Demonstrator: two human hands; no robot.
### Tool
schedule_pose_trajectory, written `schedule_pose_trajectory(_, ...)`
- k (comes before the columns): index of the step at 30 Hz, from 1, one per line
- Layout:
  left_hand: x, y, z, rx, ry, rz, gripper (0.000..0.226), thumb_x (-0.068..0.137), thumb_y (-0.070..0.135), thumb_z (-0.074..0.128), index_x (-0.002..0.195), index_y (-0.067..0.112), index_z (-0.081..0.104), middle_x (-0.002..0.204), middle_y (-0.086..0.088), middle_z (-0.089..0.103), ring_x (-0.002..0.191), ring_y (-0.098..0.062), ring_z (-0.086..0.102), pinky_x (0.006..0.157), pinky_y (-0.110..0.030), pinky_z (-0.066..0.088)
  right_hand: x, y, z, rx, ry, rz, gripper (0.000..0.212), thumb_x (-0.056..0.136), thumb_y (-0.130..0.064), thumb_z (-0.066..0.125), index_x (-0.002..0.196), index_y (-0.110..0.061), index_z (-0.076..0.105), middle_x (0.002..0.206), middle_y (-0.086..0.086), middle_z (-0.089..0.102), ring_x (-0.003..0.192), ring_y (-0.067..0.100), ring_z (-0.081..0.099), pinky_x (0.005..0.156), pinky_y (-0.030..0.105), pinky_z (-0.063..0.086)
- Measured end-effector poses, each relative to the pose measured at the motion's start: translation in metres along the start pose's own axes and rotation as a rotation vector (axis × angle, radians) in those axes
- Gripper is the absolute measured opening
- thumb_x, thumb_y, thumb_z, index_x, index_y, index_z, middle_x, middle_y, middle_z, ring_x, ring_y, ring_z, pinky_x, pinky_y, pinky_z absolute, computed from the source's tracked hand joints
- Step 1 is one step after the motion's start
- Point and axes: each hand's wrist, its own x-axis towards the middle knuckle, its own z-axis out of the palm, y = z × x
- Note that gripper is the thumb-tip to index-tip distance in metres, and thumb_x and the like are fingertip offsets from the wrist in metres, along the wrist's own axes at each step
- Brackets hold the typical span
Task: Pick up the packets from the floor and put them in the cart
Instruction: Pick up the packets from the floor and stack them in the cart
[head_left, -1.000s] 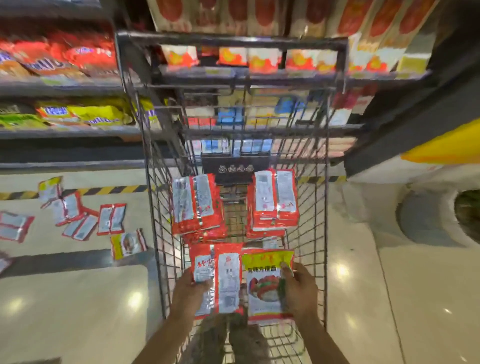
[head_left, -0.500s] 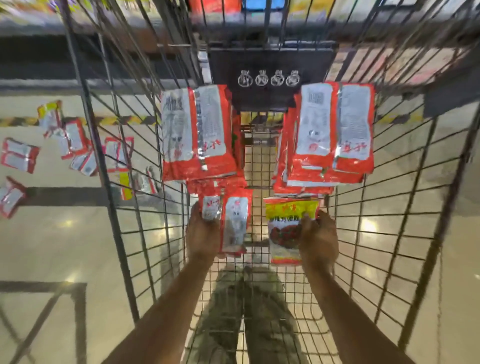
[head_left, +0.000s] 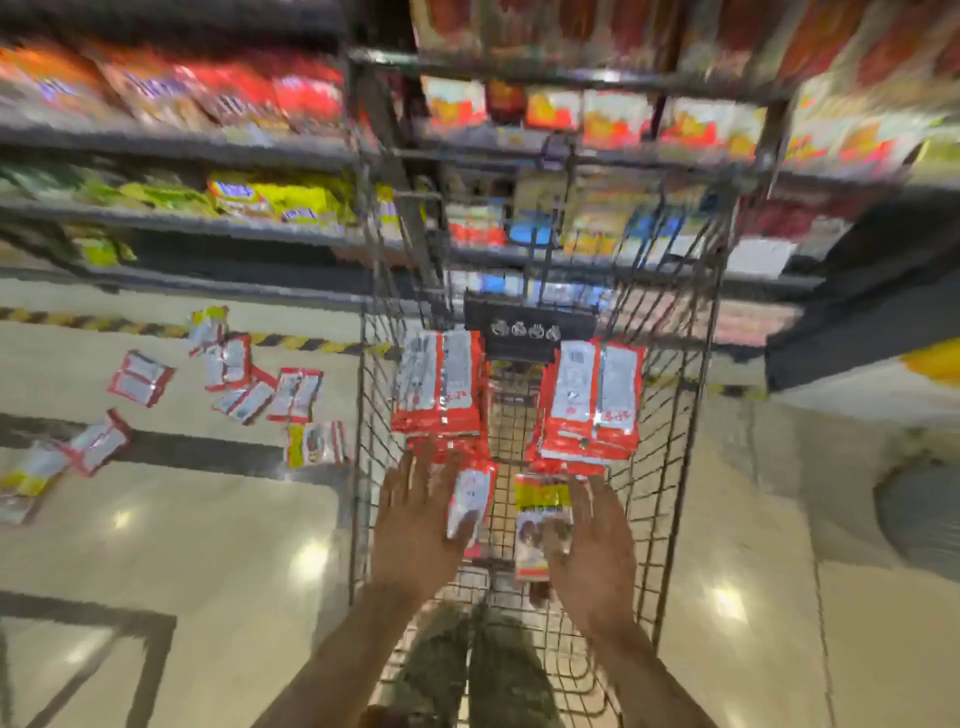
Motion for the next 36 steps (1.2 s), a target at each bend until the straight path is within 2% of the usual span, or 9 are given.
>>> schedule_pose_trajectory(5,-0.016,0.007,-0.115,0.023,0.11,-0.005,0.077,0.098,0.068,0.039,0.164,0.034,0.019,0.174,-0.006,0.017,0.16,-0.034,0.015,0.128,-0.055,0.012,0.006,-0.078,-0.095,-0.1,-0.002,-0.207,0.076,0.096,-0.068,0.032,0.157,-0.023,0.043,0.167,0.01,0.035,0.155,0.035,0.03,0.123,0.053,0.032)
schedule_pose_trajectory(9,-0.039,-0.008,-0.192,0.09,0.217,-0.057,0.079,0.093,0.071,0.041,0.162,0.034,0.029,0.171,-0.007,0.028,0.156,-0.036,0.029,0.124,-0.058,0.022,0.004,-0.156,-0.157,-0.134,-0.015,-0.336,0.078,0.1,-0.071,0.037,0.165,-0.029,0.024,0.175,0.002,0.011,0.162,0.029,0.006,0.13,0.048,0.013)
schedule_pose_trajectory(13,-0.078,-0.049,-0.256,0.11,0.323,-0.154,0.077,0.089,0.068,0.051,0.156,0.032,0.044,0.165,-0.007,0.04,0.147,-0.038,0.045,0.113,-0.064,0.04,-0.012,-0.229,-0.181,-0.159,0.054,-0.487,0.077,0.096,-0.067,0.045,0.161,-0.027,0.035,0.172,0.005,0.026,0.159,0.033,0.019,0.128,0.053,0.024)
schedule_pose_trajectory(17,-0.132,-0.119,-0.318,0.117,0.399,-0.257,0.08,0.09,0.075,0.04,0.157,0.033,0.041,0.165,-0.007,0.04,0.147,-0.038,0.045,0.114,-0.064,0.038,-0.045,-0.324,-0.193,-0.198,0.167,-0.641,0.079,0.091,-0.07,0.05,0.154,-0.023,0.047,0.16,0.009,0.046,0.149,0.036,0.039,0.121,0.053,0.034)
schedule_pose_trajectory(19,-0.165,-0.16,-0.346,0.105,0.464,-0.319,0.08,0.091,0.075,0.038,0.16,0.035,0.036,0.169,-0.006,0.032,0.15,-0.037,0.039,0.117,-0.064,0.033,-0.069,-0.375,-0.19,-0.22,0.216,-0.701,0.081,0.091,-0.073,0.049,0.153,-0.021,0.049,0.157,0.011,0.05,0.146,0.037,0.043,0.119,0.053,0.036)
schedule_pose_trajectory(23,-0.246,-0.253,-0.396,0.117,0.543,-0.423,0.082,0.096,0.074,0.039,0.165,0.037,0.018,0.174,-0.004,0.018,0.159,-0.033,0.019,0.124,-0.061,0.017,-0.132,-0.476,-0.164,-0.18,0.238,-0.799,0.083,0.093,-0.077,0.039,0.156,-0.023,0.044,0.165,0.01,0.039,0.153,0.035,0.034,0.123,0.053,0.034)
schedule_pose_trajectory(29,-0.37,-0.384,-0.448,0.152,0.546,-0.541,0.084,0.092,0.079,0.027,0.165,0.039,0.014,0.175,-0.001,0.011,0.159,-0.031,0.015,0.126,-0.058,0.016,-0.236,-0.615,-0.1,-0.168,0.219,-0.911,0.082,0.095,-0.074,0.048,0.157,-0.022,0.04,0.165,0.008,0.038,0.155,0.032,0.031,0.125,0.052,0.032)
schedule_pose_trajectory(33,-0.441,-0.461,-0.463,0.121,0.589,-0.622,0.087,0.087,0.08,0.022,0.163,0.04,0.02,0.174,-0.001,0.016,0.159,-0.03,0.017,0.126,-0.058,0.017,-0.293,-0.688,-0.057,-0.199,0.168,-1.007,0.08,0.095,-0.074,0.048,0.157,-0.025,0.039,0.165,0.005,0.038,0.154,0.029,0.03,0.127,0.049,0.029)
schedule_pose_trajectory(36,-0.479,-0.512,-0.472,0.094,0.615,-0.676,0.083,0.092,0.077,0.034,0.164,0.037,0.021,0.174,-0.002,0.014,0.16,-0.028,0.015,0.128,-0.056,0.015,-0.321,-0.736,-0.026,-0.216,0.125,-1.065,0.082,0.095,-0.076,0.045,0.158,-0.024,0.039,0.166,0.005,0.037,0.155,0.029,0.029,0.127,0.048,0.028)
